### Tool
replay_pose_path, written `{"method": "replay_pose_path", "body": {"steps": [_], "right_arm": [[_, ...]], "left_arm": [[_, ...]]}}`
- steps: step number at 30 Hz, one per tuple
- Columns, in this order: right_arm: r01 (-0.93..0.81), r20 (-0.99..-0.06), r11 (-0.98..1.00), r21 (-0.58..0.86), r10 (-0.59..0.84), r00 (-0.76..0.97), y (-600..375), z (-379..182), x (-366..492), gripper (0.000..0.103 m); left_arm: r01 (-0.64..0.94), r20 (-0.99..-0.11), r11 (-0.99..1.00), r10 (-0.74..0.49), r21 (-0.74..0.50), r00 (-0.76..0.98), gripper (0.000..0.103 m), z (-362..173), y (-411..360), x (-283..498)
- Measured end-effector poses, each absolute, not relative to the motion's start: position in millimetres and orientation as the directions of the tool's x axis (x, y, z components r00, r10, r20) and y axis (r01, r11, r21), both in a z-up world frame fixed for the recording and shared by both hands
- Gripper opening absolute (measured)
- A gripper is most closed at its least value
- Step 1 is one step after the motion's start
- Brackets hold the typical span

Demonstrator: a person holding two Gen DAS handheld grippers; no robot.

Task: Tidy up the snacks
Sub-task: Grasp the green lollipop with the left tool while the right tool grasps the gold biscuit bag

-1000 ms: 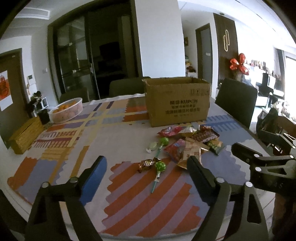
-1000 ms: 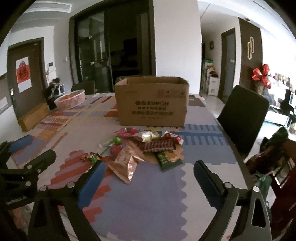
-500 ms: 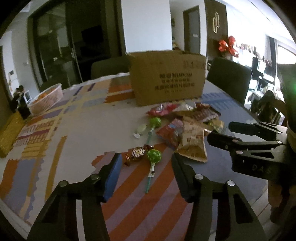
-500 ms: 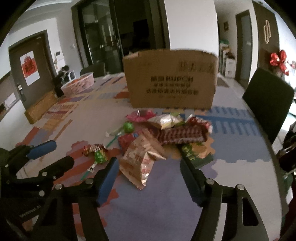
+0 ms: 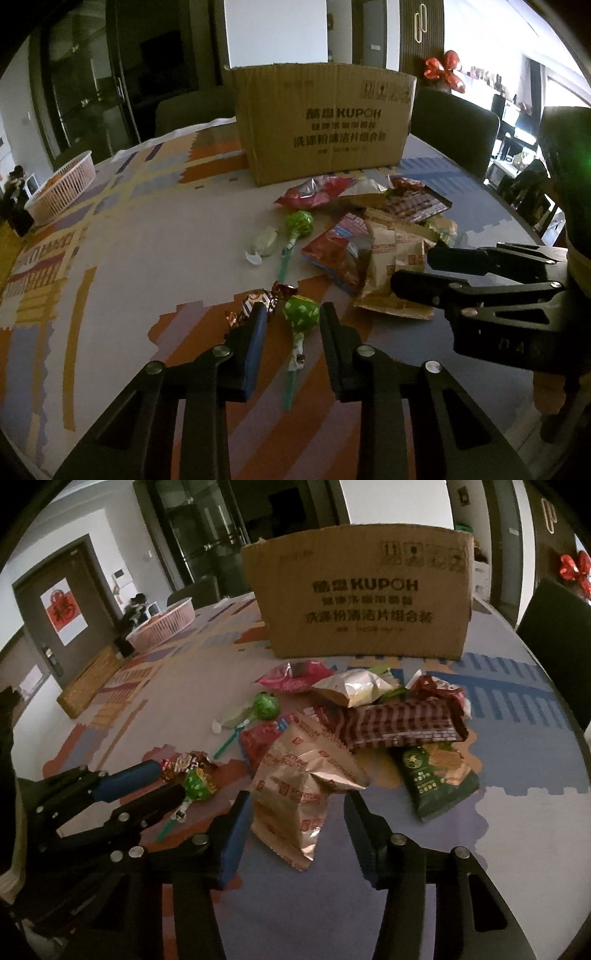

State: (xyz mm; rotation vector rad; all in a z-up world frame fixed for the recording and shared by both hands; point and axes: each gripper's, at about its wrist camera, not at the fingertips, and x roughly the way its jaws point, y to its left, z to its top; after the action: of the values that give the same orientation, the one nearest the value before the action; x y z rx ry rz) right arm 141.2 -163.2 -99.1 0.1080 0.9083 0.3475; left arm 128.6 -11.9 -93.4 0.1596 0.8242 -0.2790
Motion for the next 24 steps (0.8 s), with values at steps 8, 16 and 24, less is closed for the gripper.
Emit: {"method": "replay_pose_path", "body": {"steps": [8, 16, 24], "right_arm": [[-0.255, -0.768, 0.935, 0.247, 0.349, 0.537, -159.8, -108.2, 149.5, 0.047], [-0.264, -0.772, 0.933, 0.245, 0.352, 0.529, -156.3, -112.1, 154.7, 0.040], [-0.273, -0.762, 0.931, 0.243, 0.358, 0.540, -155.7, -108.2, 151.9, 0.032]], "left_arm": [[0.321, -0.768, 0.947, -0.212, -0.010, 0.604, 0.029, -104.5, -13.6, 143.3], [0.321, -0.776, 0.946, -0.240, -0.051, 0.583, 0.026, -109.6, -14.1, 150.9], [0.301, -0.757, 0.950, -0.259, -0.087, 0.600, 0.026, -97.0, -10.2, 147.1]]}}
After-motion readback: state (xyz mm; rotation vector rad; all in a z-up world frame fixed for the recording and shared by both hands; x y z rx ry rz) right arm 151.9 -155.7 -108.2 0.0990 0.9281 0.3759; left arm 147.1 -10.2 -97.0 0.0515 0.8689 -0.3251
